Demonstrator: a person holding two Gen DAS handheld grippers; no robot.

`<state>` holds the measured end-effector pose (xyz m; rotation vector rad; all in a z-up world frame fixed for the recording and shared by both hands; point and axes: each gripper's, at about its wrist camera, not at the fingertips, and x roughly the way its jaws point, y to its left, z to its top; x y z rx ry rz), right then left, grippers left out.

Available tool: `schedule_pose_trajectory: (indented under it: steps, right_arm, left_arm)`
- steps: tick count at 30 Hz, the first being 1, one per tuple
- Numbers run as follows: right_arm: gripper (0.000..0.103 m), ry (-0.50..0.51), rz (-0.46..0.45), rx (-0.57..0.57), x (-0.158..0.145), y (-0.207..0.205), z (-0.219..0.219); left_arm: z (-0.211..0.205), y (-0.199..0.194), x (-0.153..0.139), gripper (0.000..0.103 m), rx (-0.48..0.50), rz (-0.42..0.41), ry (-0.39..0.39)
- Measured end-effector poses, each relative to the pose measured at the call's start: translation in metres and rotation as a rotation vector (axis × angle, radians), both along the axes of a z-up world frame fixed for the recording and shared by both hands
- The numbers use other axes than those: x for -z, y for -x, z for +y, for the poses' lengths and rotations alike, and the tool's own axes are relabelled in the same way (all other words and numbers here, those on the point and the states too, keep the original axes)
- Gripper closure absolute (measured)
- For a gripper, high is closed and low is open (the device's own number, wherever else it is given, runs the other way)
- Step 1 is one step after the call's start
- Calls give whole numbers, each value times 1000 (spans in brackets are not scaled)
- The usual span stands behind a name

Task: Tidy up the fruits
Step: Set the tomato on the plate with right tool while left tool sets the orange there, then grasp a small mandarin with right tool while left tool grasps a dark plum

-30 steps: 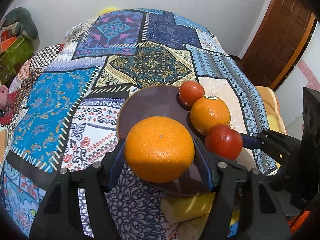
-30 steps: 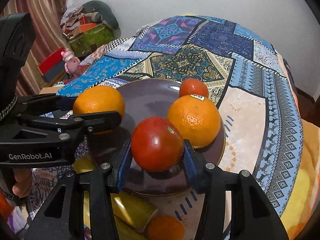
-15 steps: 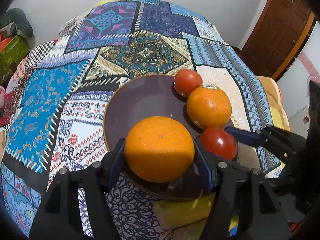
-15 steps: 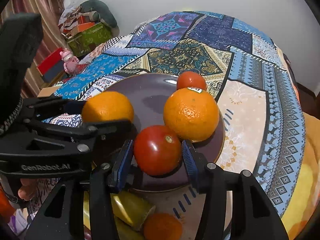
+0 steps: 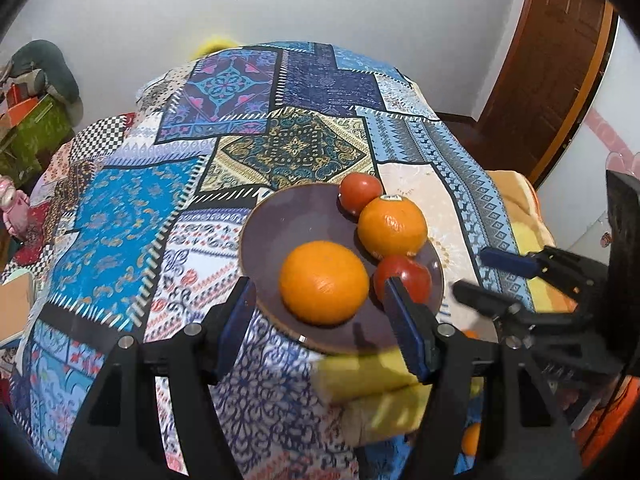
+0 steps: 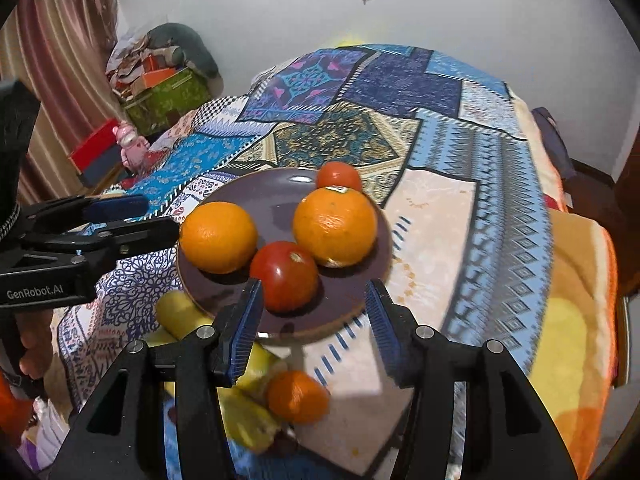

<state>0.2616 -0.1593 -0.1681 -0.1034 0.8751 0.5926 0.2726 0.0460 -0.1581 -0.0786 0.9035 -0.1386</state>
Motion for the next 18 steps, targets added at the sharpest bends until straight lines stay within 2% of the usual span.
schedule_pose_trajectory:
  steps: [9, 18]
  right_arm:
    - [46, -10, 3, 39, -6, 26, -25]
    - [40, -22, 74, 40, 9, 63, -37]
  left_arm:
    - [1, 44, 5, 34, -12, 37, -1]
    - [2, 83, 25, 33, -28, 105, 27]
